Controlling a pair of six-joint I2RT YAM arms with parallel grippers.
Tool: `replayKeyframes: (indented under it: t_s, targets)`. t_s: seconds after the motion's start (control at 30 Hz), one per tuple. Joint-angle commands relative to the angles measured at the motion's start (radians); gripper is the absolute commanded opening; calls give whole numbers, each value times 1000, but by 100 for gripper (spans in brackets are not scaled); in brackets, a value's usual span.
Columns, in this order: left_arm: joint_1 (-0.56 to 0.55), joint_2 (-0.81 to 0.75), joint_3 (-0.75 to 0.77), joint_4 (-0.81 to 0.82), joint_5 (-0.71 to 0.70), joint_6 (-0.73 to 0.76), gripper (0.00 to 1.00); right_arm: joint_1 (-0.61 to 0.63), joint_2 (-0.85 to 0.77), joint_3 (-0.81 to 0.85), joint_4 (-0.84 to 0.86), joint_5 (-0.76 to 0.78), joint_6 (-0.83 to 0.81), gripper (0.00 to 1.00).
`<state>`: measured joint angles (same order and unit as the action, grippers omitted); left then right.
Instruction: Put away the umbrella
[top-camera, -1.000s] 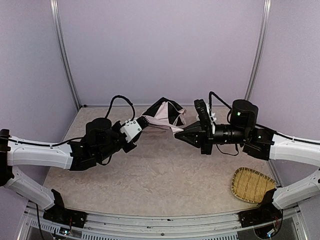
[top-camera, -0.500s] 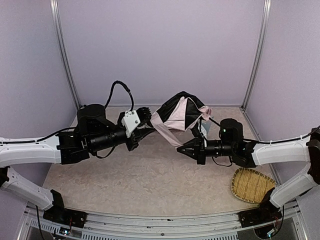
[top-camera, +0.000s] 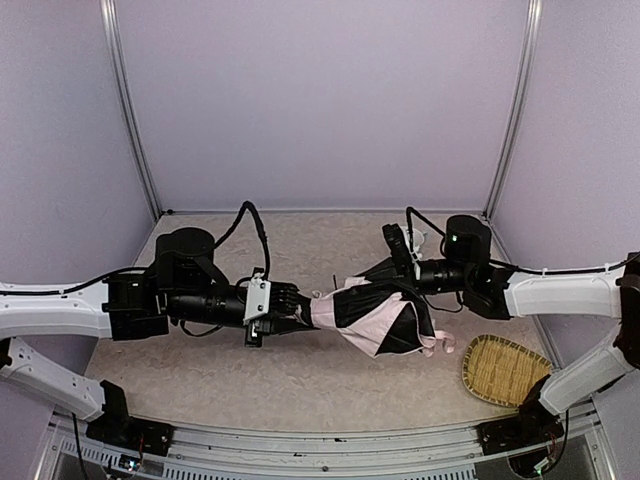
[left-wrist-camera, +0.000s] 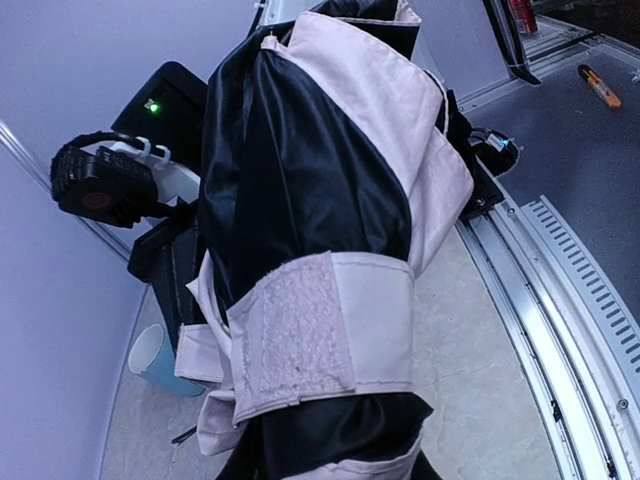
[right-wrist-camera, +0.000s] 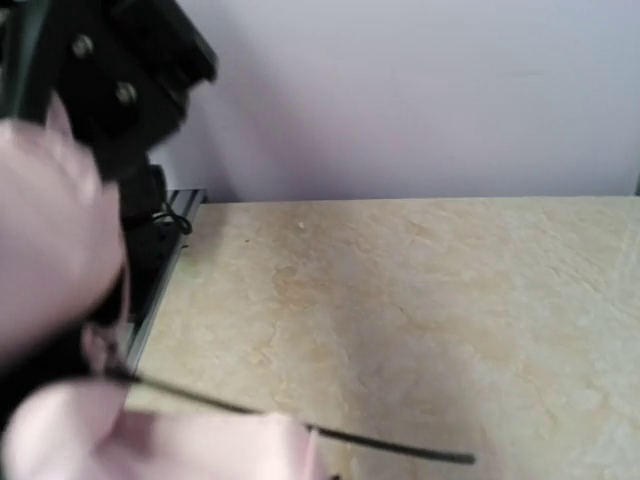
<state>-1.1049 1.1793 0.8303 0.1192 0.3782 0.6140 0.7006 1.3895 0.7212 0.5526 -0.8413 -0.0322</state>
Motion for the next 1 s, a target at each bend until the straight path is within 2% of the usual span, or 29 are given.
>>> replayKeyframes:
  t_s: [0.0, 0.1, 0.23, 0.43, 0.77, 0.97]
  targets:
    - [-78, 61, 83, -178, 234, 79, 0, -37, -36, 92, -147, 142, -112, 0]
    - [-82, 83, 22, -204, 133, 88, 0, 0, -98, 92, -215, 197, -204, 0]
    - [-83, 116, -22, -230, 34, 88, 0, 99, -187, 61, -224, 280, -314, 0]
    - [-90, 268, 4, -296, -14, 111, 0, 282, -240, 23, -200, 424, -460, 0]
    - [-20, 296, -49, -160, -63, 0, 0, 480, -232, -3, -253, 541, -568, 0]
    - [39, 353, -72, -70, -65, -83, 0, 573, -148, 27, -289, 566, -618, 0]
